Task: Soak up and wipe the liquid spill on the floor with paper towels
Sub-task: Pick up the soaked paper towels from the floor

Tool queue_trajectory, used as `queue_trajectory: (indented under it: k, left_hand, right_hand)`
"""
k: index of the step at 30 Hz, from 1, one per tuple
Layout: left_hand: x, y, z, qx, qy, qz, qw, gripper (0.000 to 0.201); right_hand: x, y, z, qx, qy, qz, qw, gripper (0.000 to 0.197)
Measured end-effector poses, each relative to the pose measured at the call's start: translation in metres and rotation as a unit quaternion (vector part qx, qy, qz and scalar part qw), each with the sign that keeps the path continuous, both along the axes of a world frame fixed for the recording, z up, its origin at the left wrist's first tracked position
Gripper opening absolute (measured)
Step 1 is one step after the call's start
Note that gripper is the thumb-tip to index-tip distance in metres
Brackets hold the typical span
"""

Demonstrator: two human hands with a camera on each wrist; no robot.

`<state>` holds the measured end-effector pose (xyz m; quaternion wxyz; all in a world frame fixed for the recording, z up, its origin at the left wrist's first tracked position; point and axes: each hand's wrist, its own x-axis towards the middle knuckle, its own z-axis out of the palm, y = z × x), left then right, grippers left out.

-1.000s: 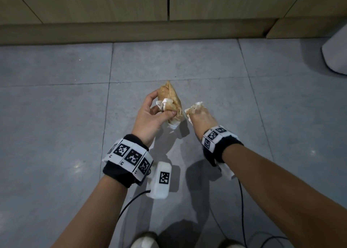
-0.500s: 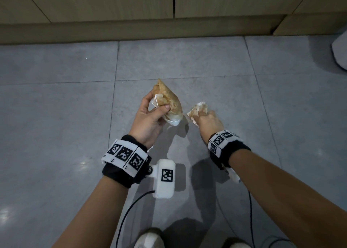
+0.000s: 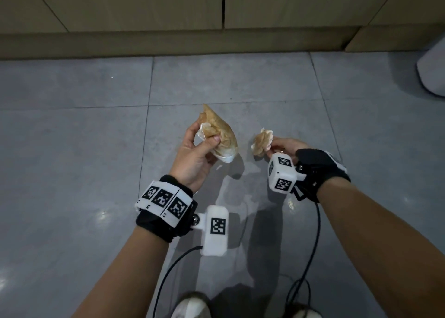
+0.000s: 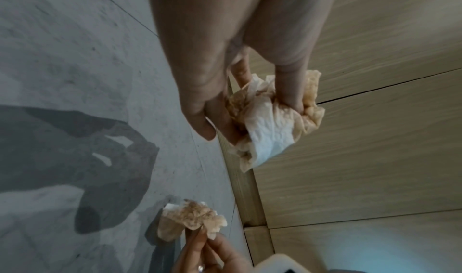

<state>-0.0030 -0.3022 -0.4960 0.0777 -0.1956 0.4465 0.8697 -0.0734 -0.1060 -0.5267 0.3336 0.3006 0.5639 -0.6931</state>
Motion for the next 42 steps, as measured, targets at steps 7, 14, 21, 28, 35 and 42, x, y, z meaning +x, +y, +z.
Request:
queue_trajectory:
  k: [7, 14, 21, 28, 35, 42]
  left_hand:
    - [-0.003, 0.005, 0.007, -0.041, 0.002, -0.011, 0.999, 0.050]
    - [-0.001, 0.008, 0.009, -0.087, 0.007, -0.029, 0.996, 0.054]
    - [-0.002, 0.011, 0.005, -0.149, 0.013, -0.057, 0.987, 0.057]
    - [-0.003, 0.012, 0.004, -0.165, 0.007, -0.059, 0.984, 0.058]
    - [-0.003, 0.010, 0.006, -0.218, 0.019, -0.068, 0.973, 0.060]
    - [-0.006, 0.006, 0.003, -0.253, 0.025, -0.079, 0.964, 0.061]
  right_hand:
    - [-0.008, -0.004, -0.010, 0.453, 0.127, 0.258, 0.844, 0.014]
    - [0.014, -0.034, -0.047, 0.576, 0.291, 0.348, 0.679, 0.029]
    - [0.016, -0.027, -0.046, 0.618, 0.330, 0.394, 0.595, 0.031]
    - [-0.008, -0.011, -0.040, 0.566, 0.324, 0.434, 0.621, 0.038]
    - [-0.013, -0.017, -0.037, 0.589, 0.325, 0.450, 0.588, 0.033]
    - [-0.011, -0.032, -0.038, 0.575, 0.340, 0.474, 0.574, 0.032]
